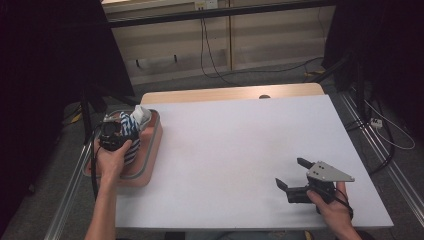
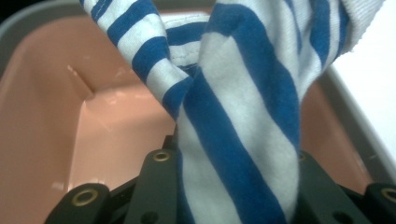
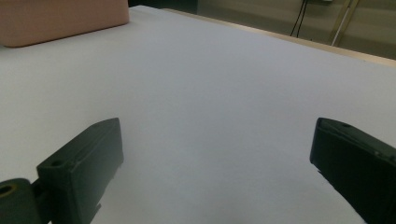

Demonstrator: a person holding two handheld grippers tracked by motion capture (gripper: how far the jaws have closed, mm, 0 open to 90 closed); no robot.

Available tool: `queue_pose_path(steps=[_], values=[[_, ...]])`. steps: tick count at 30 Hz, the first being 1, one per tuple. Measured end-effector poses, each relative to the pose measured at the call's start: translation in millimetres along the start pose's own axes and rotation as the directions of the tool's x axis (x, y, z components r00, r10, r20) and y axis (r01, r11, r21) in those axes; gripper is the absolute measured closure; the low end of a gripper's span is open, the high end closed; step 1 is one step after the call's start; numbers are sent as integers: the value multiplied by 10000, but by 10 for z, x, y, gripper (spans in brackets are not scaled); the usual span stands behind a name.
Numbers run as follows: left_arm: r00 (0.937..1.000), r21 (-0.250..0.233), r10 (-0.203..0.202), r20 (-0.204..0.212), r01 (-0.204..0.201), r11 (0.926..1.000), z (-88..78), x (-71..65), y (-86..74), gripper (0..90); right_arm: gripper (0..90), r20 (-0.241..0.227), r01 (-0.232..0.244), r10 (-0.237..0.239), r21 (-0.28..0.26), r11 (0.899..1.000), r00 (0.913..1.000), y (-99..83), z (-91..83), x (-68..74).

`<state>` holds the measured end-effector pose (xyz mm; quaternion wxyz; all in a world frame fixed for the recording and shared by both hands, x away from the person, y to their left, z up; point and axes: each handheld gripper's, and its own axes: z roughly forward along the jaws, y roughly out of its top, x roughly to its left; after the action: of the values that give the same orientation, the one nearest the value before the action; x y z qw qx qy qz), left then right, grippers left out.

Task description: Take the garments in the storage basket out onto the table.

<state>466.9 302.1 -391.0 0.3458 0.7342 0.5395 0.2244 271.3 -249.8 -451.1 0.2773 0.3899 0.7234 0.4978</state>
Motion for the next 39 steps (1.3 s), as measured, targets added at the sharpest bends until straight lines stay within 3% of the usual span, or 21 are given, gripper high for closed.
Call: queue_pose_path(steps=[6,12,15,16,17,20,23,24,27,32,34,36,37,39], values=[[9999,-759,-91,82,97,9971,-97,-12,27,701,23,2,8,-8,-16,10000,10000,0,-6,2],[9999,-1432,-49,151,71,9897,-172,-28,42,701,23,-3,24,-24,-10,10000,10000,1,-4,5],[9999,-1952,-26,170,58,9807,-246,-50,61,701,23,-3,23,-23,-4,10000,10000,1,-2,4],[9999,-1952,-26,170,58,9807,-246,-50,61,701,23,-2,21,-21,-5,10000,10000,1,-2,3],[9998,-2206,36,176,3,9754,-288,-73,76,701,23,-1,18,-18,-4,10000,10000,1,-3,3],[9997,-2391,133,209,-79,9710,-336,-95,95,701,23,-6,23,-23,-7,10000,10000,1,-3,5],[9987,-2873,177,467,-35,9578,-434,-128,132,701,23,-25,30,-30,-17,10000,10000,1,-5,6],[9987,-2873,177,467,-35,9578,-434,-128,132,701,23,-26,29,-29,-18,10000,10000,1,-6,6],[9978,-3331,279,608,-61,9429,-522,-148,158,701,23,-28,28,-28,-16,10000,10000,1,-5,5],[9885,-3628,328,1478,233,9316,-607,-118,182,701,23,-36,31,-31,-19,10000,10000,1,-5,6],[9871,-3706,246,1580,362,9281,-621,-120,186,701,23,-42,26,-26,-6,10000,10000,0,-4,5],[9857,-3742,415,1635,230,9271,-662,-106,198,701,23,-42,25,-25,-4,10000,10000,0,-3,5],[9817,-3886,487,1841,271,9210,-703,-93,206,701,23,-47,31,-31,-10,10000,10000,1,-4,8],[9810,-3987,520,1871,274,9167,-722,-92,207,701,23,-52,37,-37,-7,10000,10000,1,-4,9]])
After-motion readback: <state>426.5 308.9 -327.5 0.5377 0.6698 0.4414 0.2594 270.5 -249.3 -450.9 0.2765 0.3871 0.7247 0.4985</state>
